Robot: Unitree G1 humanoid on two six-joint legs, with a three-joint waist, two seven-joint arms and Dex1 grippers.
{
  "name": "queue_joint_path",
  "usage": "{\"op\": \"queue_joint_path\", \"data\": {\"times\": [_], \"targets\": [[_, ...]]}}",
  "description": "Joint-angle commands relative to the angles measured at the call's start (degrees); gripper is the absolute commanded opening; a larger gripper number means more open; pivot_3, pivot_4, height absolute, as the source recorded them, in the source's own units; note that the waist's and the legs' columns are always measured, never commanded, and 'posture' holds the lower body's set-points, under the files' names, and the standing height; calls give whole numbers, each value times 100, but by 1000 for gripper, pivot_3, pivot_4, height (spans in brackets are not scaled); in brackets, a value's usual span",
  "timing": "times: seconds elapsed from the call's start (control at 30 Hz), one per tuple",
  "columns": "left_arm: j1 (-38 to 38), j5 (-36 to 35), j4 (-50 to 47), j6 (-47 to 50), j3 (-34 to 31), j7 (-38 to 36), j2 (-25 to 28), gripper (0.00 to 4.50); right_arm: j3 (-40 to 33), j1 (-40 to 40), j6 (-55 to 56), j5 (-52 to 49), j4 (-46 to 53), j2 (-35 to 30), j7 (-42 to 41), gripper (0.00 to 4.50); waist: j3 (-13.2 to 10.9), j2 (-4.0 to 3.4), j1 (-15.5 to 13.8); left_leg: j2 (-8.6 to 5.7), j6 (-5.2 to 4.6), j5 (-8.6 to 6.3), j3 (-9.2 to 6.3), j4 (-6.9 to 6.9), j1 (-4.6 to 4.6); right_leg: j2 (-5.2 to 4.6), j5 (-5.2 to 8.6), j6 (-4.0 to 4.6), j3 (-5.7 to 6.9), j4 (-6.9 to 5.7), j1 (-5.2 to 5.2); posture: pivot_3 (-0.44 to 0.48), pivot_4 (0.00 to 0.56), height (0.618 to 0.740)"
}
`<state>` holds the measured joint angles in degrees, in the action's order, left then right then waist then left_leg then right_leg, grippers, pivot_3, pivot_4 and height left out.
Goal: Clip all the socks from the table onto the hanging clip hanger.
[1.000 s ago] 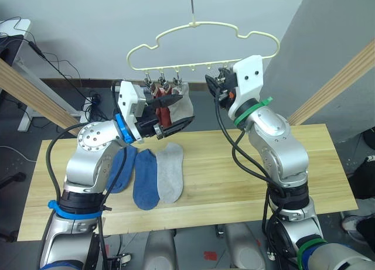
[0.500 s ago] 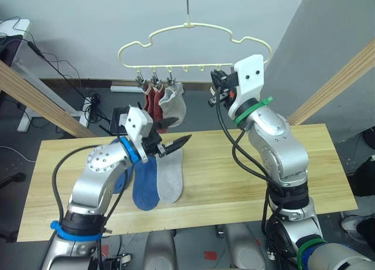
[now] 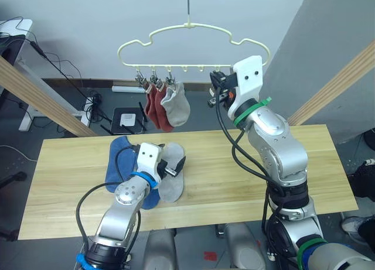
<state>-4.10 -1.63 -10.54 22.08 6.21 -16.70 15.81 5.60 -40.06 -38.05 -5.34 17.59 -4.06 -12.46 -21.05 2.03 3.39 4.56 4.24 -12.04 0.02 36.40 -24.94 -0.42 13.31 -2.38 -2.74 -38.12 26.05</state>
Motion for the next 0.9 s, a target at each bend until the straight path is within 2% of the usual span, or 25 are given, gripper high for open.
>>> {"op": "queue_joint_path", "data": {"times": [0.03, 0.37, 0.63, 0.9], "targets": [[100, 135, 97, 110, 103, 51, -20, 4484, 8, -80, 64, -58, 194, -10, -27, 0, 0, 0, 4, 0, 0, 0, 0, 0, 0, 0, 0, 0, 0, 0, 1, -138, 350, 740], [156, 194, 186, 636, 168, 75, -56, 4484, 40, -68, 43, -84, 211, -28, -18, 0, 5, -2, 35, 0, 0, 0, 0, 0, 2, 1, 0, 0, 0, -3, 0, -148, 348, 740], [85, 134, 265, 619, 30, 106, -100, 2791, 31, -58, 37, -88, 230, -44, -20, 0, 5, -2, 40, 0, 0, 0, 1, 0, 2, 0, 0, 0, 0, -2, -1, -151, 350, 740], [-11, -30, 492, 96, 40, -366, 16, 758, 31, -53, 20, -82, 249, -64, -14, 0, 5, -2, 40, 0, 0, 0, 1, 0, 2, 0, -1, 1, 0, -3, -1, -156, 353, 740]]}}
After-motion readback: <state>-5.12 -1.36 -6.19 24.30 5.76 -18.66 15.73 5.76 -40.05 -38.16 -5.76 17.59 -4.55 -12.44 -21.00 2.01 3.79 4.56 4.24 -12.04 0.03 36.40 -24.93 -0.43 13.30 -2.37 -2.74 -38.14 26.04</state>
